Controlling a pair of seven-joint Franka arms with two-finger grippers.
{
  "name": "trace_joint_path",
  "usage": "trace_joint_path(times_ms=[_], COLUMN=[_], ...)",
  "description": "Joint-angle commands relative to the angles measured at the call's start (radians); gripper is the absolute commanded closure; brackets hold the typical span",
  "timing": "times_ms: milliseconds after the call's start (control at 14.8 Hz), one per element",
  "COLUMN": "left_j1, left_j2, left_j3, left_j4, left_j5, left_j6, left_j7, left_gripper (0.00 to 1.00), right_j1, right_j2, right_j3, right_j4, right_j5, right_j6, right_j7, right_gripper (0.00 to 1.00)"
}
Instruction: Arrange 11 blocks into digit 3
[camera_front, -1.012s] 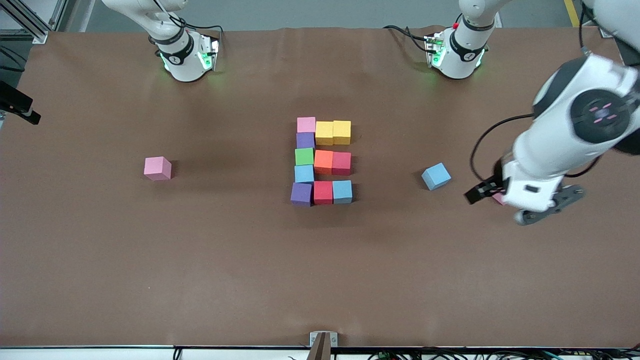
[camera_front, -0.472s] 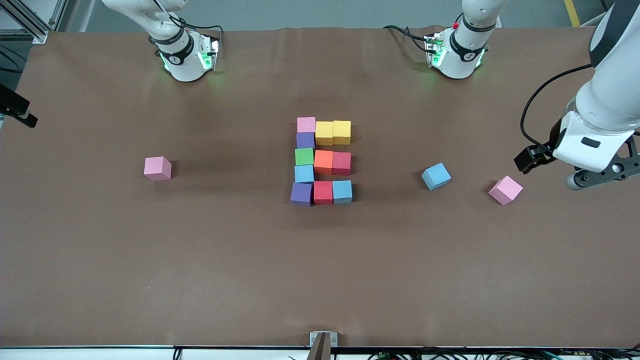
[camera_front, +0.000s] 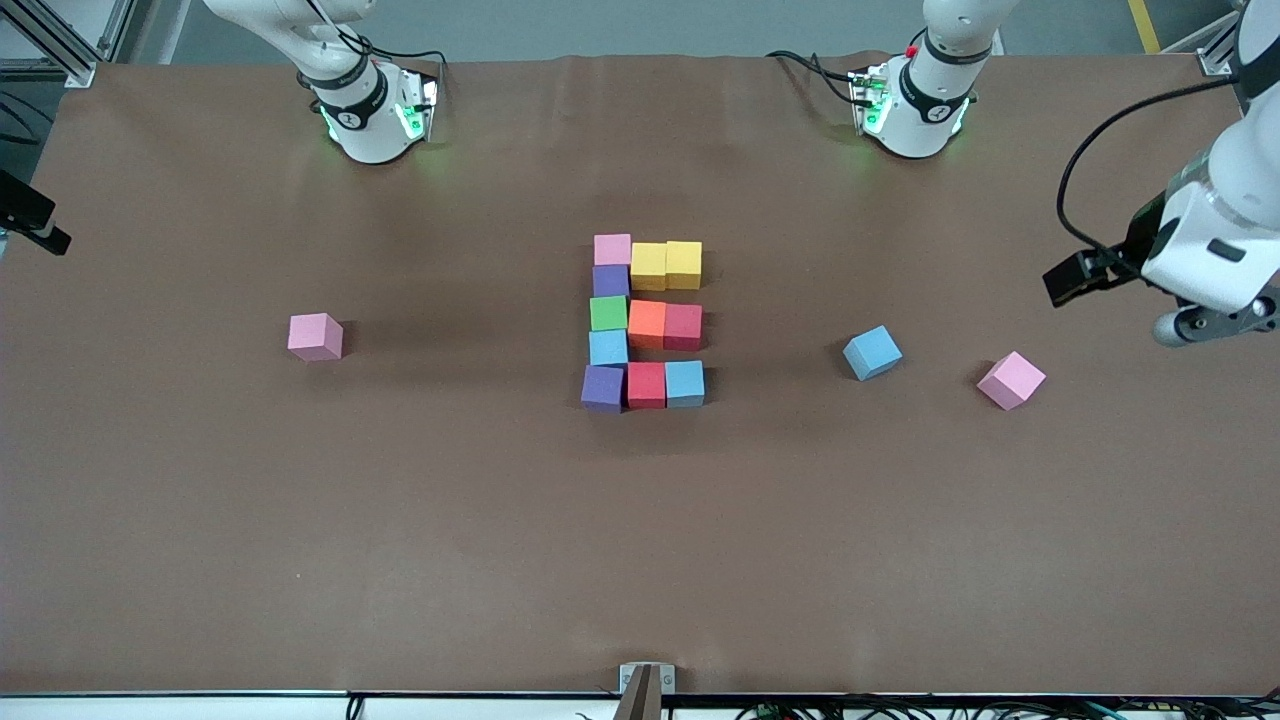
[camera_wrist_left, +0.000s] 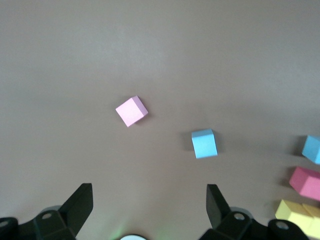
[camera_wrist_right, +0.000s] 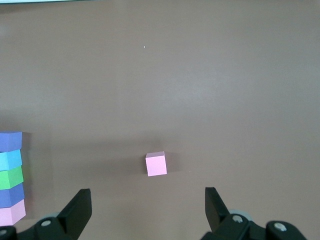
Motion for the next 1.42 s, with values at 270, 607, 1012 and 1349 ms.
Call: trace_joint_path(times_ms=[270, 607, 1012, 1349], left_j1=[-0.465, -0.695, -0.706, -0.709], left_j2=[-0.247, -0.345, -0.401, -0.398], left_j3=[0.671, 0.879, 0.875, 0.870], left_j4=[-0.111, -0.223, -0.289, -0.296], left_j5=[-0.242, -0.242, -0.240, -0.242], left_j6=[-0.041, -0.037, 0.000, 0.031], left_j7=[0.241, 0.243, 0.251, 0.254], left_gripper=[0.00, 0.00, 0.00, 0.00], right_j1=[-0.003, -0.001, 0.000, 0.002], right_j2=[0.000, 0.000, 0.001, 0.001], right_j3=[-0.002, -0.002, -0.002, -0.002], right_j4=[0.024, 0.026, 0.026, 0.026], right_j5=[-0.006, -0.006, -0.004, -0.004], right_j6=[-0.002, -0.002, -0.002, -0.002], right_j7=[-0.005, -0.005, -0.005, -0.007], right_gripper=[0.00, 0.00, 0.00, 0.00])
